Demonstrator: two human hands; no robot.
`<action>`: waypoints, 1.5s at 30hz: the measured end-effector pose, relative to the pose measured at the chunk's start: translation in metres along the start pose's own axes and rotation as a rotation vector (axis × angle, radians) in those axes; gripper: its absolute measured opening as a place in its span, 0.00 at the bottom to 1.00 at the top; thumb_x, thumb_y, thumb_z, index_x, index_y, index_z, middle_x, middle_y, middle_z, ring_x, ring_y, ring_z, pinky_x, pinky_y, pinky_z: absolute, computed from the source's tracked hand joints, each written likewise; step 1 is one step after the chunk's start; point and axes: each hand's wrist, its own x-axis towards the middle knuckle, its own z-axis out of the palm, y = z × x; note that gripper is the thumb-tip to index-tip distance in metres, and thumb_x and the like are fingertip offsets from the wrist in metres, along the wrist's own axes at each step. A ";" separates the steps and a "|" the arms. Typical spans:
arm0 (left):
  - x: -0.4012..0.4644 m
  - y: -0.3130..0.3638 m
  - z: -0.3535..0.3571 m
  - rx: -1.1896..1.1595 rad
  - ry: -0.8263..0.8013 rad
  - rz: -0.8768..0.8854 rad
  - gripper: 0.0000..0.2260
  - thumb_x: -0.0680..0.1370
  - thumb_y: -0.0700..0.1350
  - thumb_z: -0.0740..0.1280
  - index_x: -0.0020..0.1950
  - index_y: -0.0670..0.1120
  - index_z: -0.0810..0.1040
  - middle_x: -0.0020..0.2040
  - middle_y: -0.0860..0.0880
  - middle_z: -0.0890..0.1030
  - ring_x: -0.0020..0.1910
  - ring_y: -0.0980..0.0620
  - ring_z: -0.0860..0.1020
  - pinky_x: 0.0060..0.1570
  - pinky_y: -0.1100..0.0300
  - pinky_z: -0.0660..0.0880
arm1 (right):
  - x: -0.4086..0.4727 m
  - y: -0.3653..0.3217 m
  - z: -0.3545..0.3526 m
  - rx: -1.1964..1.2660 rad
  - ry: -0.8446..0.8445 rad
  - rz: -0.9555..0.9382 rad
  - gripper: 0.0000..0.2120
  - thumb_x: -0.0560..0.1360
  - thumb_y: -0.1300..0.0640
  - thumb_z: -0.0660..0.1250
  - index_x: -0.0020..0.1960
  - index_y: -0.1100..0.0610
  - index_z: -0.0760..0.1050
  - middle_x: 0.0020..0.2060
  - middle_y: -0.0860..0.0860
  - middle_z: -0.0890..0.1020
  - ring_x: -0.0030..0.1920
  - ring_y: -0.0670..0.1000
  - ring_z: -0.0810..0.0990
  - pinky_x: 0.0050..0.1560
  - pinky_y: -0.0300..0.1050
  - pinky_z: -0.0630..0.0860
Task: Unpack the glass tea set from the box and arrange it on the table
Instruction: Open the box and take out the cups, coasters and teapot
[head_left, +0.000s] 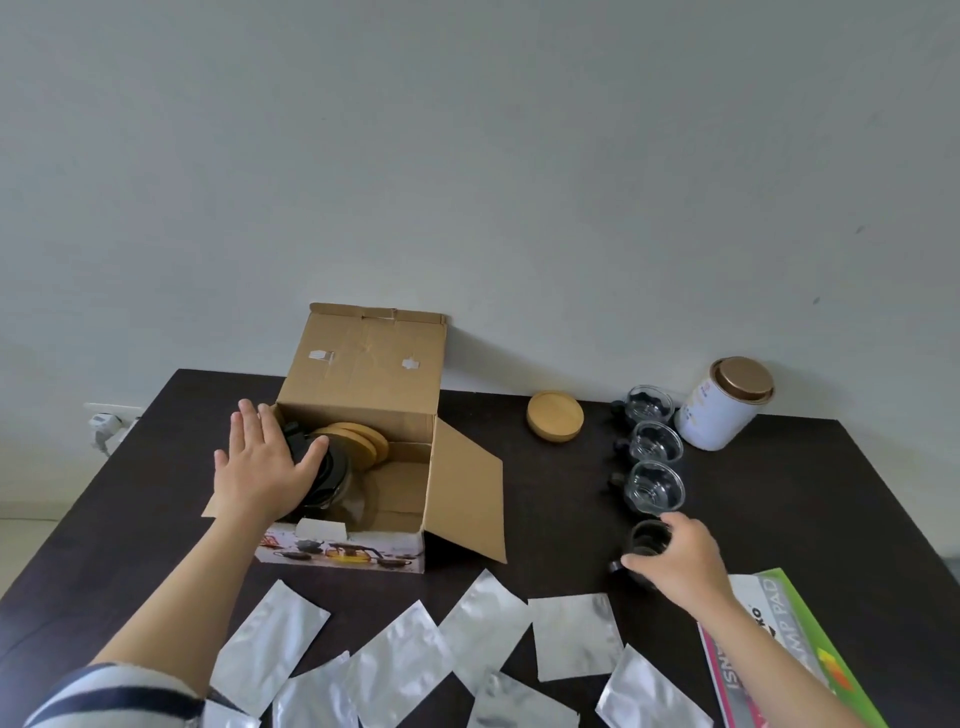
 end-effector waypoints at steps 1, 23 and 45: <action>0.000 0.000 0.000 -0.001 0.000 0.001 0.42 0.75 0.69 0.48 0.78 0.41 0.45 0.79 0.42 0.44 0.77 0.43 0.44 0.72 0.40 0.53 | 0.003 0.008 -0.002 0.006 0.029 0.027 0.41 0.59 0.49 0.81 0.67 0.61 0.70 0.59 0.58 0.75 0.61 0.60 0.74 0.59 0.54 0.74; -0.001 0.002 -0.001 -0.018 0.004 -0.003 0.42 0.75 0.68 0.50 0.78 0.41 0.46 0.79 0.43 0.47 0.77 0.44 0.46 0.71 0.40 0.56 | 0.123 0.024 -0.040 0.232 0.220 0.312 0.38 0.68 0.52 0.77 0.71 0.63 0.64 0.68 0.61 0.70 0.66 0.63 0.71 0.61 0.55 0.71; -0.002 0.004 0.000 -0.044 0.019 -0.003 0.41 0.75 0.68 0.51 0.78 0.42 0.47 0.79 0.43 0.49 0.77 0.45 0.46 0.71 0.40 0.56 | 0.012 -0.115 0.023 0.442 0.305 -0.499 0.22 0.70 0.65 0.73 0.63 0.63 0.74 0.60 0.54 0.77 0.62 0.49 0.73 0.63 0.27 0.62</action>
